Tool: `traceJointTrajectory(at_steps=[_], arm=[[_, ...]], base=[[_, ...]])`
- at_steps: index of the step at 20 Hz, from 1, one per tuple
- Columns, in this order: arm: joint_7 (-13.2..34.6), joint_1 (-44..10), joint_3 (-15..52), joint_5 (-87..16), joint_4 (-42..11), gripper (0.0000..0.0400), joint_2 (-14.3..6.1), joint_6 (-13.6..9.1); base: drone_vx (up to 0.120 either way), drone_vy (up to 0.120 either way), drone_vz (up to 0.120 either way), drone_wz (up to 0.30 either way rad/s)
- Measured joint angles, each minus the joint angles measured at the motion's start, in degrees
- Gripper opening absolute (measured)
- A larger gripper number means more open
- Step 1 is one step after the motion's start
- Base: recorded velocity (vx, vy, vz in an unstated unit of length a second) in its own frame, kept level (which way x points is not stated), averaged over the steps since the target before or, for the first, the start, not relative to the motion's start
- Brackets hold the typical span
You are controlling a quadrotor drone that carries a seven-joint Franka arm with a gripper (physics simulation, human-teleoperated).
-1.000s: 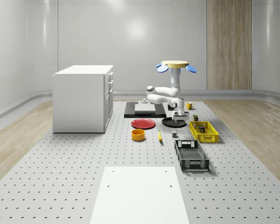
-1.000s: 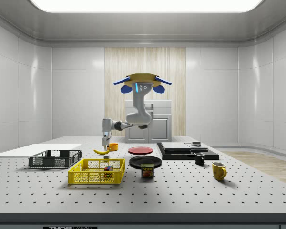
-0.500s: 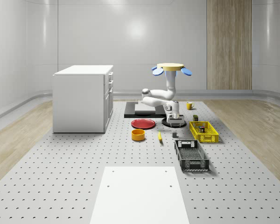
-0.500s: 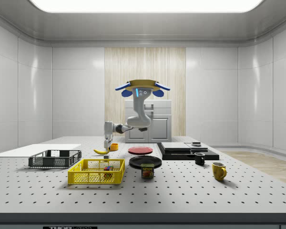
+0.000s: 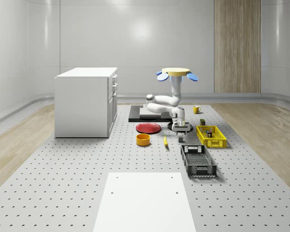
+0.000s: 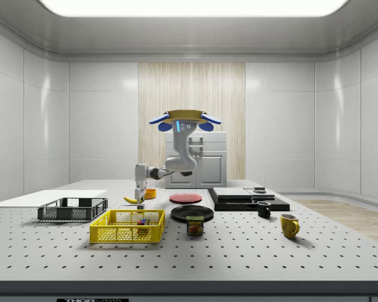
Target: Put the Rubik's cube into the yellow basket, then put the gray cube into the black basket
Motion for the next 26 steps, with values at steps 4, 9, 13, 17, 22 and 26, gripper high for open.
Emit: traceJointTrajectory(at_steps=[4,9,13,17,22,26], arm=[[0.0,0.0,0.0,0.0,0.0,0.0400,0.0,0.0],[0.0,0.0,0.0,0.0,0.0,0.0400,-0.1,0.1],[0.0,-0.2,-1.1,-1.0,0.3,0.0400,-0.2,0.6],[0.0,-0.6,-3.6,-3.4,1.0,0.0400,-0.2,1.5],[0.0,-1.1,-6.2,-5.8,1.8,0.0400,-0.1,2.4],[-0.1,-1.2,-7.1,-6.7,2.1,0.0400,0.1,2.6]], base=[[0.000,0.000,0.000,0.000],[0.000,0.000,0.000,0.000],[0.000,0.000,0.000,0.000],[0.000,0.000,0.000,0.000],[0.000,0.000,0.000,0.000],[0.000,0.000,0.000,0.000]])
